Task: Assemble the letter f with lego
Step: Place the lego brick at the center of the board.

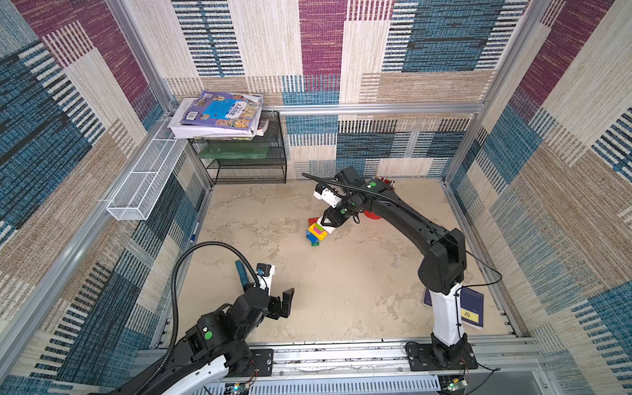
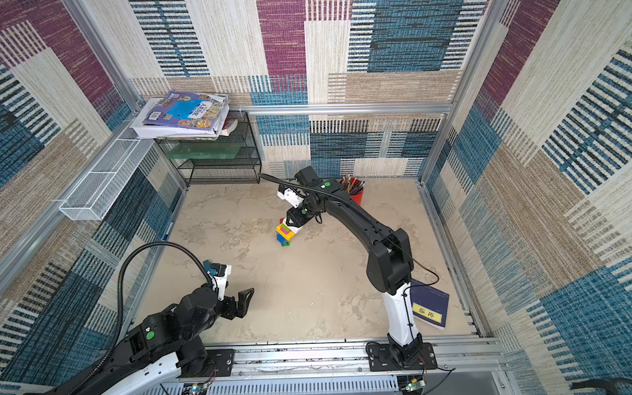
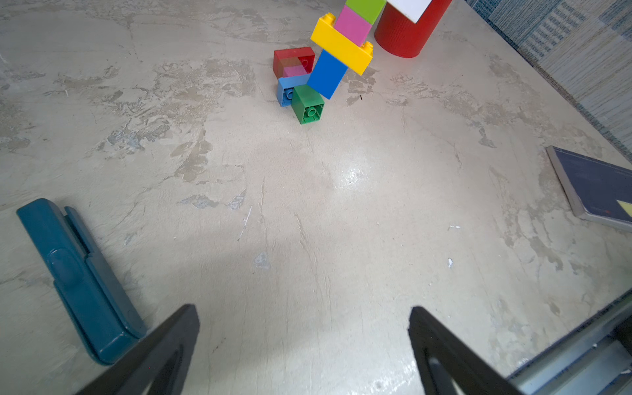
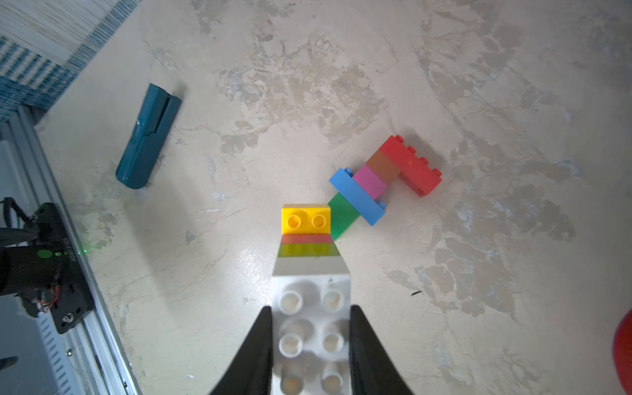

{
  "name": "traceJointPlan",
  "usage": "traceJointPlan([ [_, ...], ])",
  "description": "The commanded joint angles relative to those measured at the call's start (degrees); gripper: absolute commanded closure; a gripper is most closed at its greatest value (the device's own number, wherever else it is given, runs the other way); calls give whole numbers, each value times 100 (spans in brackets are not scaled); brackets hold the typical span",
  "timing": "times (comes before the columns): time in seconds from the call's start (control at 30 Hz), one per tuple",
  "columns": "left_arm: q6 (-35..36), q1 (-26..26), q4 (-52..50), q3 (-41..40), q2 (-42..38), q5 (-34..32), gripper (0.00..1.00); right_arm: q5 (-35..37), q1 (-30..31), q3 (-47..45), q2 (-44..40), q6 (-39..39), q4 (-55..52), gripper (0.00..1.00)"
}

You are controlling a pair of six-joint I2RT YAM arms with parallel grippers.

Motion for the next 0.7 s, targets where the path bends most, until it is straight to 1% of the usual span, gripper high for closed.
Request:
traceJointPlan([
  [0.0, -124, 8, 201, -7, 0, -34, 1, -775, -250, -538, -370, 304, 779, 82],
  [0.23, -123, 7, 364, -75, 9, 29, 1, -1393, -882, -2024, -1225, 698, 1761, 82],
  [0.4, -106, 1, 489, -110, 57, 92, 1, -1840, -1325, -3067, -1714, 1121, 2580, 82],
  [0.67, -122, 4, 620, -106, 170, 196, 1, -2541, -1998, -4426, -2058, 1722, 3799, 81],
])
